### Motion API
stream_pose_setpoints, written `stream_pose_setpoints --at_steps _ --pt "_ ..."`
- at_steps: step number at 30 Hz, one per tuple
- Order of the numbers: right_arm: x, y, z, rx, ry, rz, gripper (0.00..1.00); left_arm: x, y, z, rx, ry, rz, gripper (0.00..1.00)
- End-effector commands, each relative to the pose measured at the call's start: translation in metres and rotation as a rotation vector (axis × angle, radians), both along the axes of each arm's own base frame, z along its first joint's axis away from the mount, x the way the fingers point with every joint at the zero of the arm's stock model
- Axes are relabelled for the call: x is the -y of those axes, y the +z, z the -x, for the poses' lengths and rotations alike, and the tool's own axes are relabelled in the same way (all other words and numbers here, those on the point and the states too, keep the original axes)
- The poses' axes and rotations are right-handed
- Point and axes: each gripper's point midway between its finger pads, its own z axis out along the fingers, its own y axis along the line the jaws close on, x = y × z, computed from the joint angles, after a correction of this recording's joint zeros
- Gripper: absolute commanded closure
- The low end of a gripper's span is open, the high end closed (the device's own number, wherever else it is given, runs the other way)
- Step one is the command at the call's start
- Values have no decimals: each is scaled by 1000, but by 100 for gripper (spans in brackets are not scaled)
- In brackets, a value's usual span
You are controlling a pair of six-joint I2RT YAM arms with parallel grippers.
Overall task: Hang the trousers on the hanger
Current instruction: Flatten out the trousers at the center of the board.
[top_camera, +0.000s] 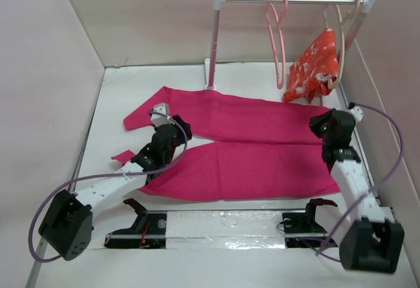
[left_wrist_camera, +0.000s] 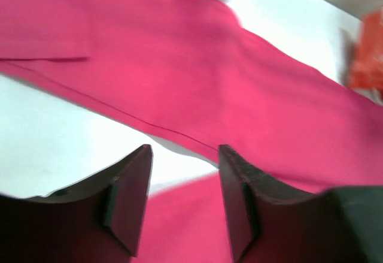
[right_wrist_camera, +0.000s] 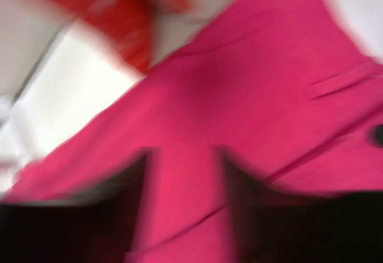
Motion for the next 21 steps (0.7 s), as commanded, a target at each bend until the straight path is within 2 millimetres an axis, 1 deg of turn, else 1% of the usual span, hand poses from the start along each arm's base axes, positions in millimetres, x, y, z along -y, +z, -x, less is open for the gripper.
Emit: stream_pose_setpoints --at_steps 1,2,3,4,5,6,7,8,9,10,11,12,13,14,15,16,17,18,19,21 --pt "-54 15 17 195 136 -49 88 -31 3 -29 -30 88 23 57" --pt "-68 19 19 240 187 -59 100 -37 1 -35 -40 98 21 61" --pt "-82 18 23 255 237 -72 100 -42 -9 -41 -68 116 0 66" --pt "-110 16 29 266 345 -81 100 -52 -2 -53 -62 145 -14 77" --pt "-123 14 34 271 391 -78 100 -57 -4 -59 -75 168 -38 85" --pt "-136 14 36 276 437 -75 100 -58 -21 -62 -131 177 -89 95" --pt "-149 14 39 278 493 -50 100 -58 -11 -73 -121 199 -105 100" --pt "-172 12 45 264 571 -45 100 -63 -15 -77 -138 234 -128 100" --pt "-183 12 44 247 603 -33 100 -62 -30 -81 -183 240 -156 100" --pt "-190 12 45 240 631 1 100 -63 -25 -90 -177 255 -153 95" --pt "-208 10 52 221 693 17 100 -63 -27 -95 -184 273 -164 85" --pt "-215 9 52 209 716 35 100 -64 -45 -97 -238 278 -200 77" --pt "-220 14 50 222 727 69 98 -63 -35 -110 -226 291 -197 69" --pt "-233 18 55 236 766 81 95 -64 -59 -110 -301 287 -260 68" --pt "-238 19 55 241 777 95 94 -68 -65 -115 -328 296 -280 68" --pt "-239 15 52 234 772 133 92 -62 -57 -127 -326 290 -281 68" --pt "-242 15 51 240 770 145 91 -60 -65 -129 -358 277 -306 68" --pt "-243 11 51 230 772 155 88 -63 -84 -126 -421 277 -358 69" --pt "-249 6 53 217 787 165 87 -63 -84 -130 -424 286 -366 69" --pt "-256 3 55 231 809 161 82 -67 -94 -130 -449 297 -398 69"
